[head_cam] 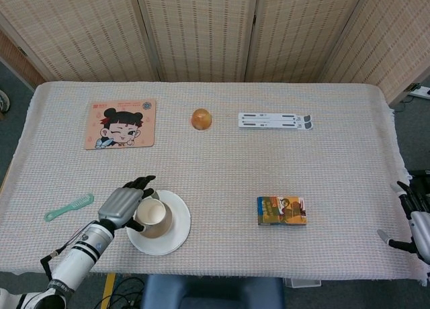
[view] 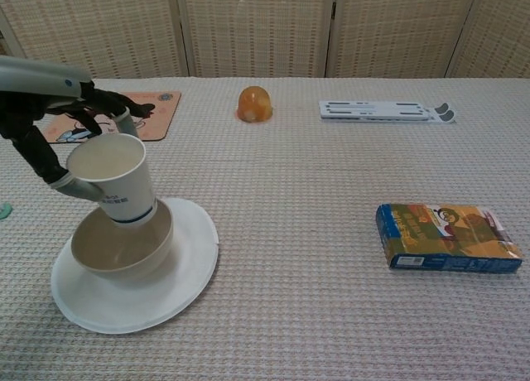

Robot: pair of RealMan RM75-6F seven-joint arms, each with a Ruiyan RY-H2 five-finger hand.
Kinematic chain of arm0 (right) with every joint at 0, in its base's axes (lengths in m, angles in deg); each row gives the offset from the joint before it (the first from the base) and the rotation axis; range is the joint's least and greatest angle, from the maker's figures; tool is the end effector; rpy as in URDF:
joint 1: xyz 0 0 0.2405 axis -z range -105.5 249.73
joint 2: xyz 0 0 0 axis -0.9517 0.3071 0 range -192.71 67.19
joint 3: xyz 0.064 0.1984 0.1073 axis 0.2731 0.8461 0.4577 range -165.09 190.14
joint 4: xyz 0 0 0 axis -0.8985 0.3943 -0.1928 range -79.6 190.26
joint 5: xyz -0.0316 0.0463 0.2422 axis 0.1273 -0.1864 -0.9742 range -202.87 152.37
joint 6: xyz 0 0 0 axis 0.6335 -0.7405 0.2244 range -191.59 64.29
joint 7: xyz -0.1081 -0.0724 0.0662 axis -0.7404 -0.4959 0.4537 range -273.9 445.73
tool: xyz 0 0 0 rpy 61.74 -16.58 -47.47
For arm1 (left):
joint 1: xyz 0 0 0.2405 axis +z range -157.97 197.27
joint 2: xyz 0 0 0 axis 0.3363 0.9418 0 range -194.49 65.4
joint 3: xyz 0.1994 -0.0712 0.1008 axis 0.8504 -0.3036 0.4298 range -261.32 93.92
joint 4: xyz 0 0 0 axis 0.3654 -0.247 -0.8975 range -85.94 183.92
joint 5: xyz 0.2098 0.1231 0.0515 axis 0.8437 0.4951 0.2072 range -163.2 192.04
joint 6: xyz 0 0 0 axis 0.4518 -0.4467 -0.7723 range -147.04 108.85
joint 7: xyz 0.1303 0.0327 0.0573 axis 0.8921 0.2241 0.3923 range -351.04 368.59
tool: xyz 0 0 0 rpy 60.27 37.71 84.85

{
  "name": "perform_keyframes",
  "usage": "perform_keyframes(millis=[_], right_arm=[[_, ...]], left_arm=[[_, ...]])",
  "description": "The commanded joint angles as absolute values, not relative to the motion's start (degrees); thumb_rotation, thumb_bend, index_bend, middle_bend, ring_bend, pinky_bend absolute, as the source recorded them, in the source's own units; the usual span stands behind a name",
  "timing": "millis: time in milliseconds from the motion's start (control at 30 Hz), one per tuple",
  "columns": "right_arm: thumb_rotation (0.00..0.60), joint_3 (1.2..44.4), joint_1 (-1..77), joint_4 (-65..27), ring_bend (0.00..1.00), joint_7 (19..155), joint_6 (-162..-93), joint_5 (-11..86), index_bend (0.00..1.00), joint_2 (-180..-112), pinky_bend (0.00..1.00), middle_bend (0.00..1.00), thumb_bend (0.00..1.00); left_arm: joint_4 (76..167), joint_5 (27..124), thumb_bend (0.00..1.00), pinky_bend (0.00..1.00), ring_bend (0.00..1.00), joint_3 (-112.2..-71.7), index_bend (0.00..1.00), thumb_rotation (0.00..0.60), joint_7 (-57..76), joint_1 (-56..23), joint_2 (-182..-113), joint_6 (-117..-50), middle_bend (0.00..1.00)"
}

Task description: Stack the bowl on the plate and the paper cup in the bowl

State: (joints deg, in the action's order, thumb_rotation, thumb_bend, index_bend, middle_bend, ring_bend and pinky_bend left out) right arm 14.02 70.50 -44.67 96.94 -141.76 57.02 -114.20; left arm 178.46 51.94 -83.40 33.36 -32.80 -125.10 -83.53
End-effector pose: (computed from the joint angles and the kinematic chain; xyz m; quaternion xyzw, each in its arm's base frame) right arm -0.3268 -0.1580 0.1540 0.5564 -0.4894 0.3503 0.5728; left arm -0.0919 0.2485 0.0303 -0.7252 -0.5000 -0.2906 0.3735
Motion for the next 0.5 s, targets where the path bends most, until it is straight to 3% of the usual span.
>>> perform_keyframes(millis=[33,500], right_arm=[[0.600,14.0,70.6,-44.7,0.00,97.1,-142.0,57.1,0.00,-114.1,0.00,0.00,0.22],[0.600,13.7,71.2,-44.4,0.00,98.4,-143.5,58.2,0.00,-113.8,0.00,0.00,0.22]], left_arm=[[177.4,52.9,0.24,0.16,0.00,-83.0,0.37,0.600,32.4,-31.6,-125.9,-82.9,0.07],[171.8,55.6,0.24,0.16,0.00,-83.4,0.37,0.600,29.5,-29.0,-129.9,-79.3,0.07]])
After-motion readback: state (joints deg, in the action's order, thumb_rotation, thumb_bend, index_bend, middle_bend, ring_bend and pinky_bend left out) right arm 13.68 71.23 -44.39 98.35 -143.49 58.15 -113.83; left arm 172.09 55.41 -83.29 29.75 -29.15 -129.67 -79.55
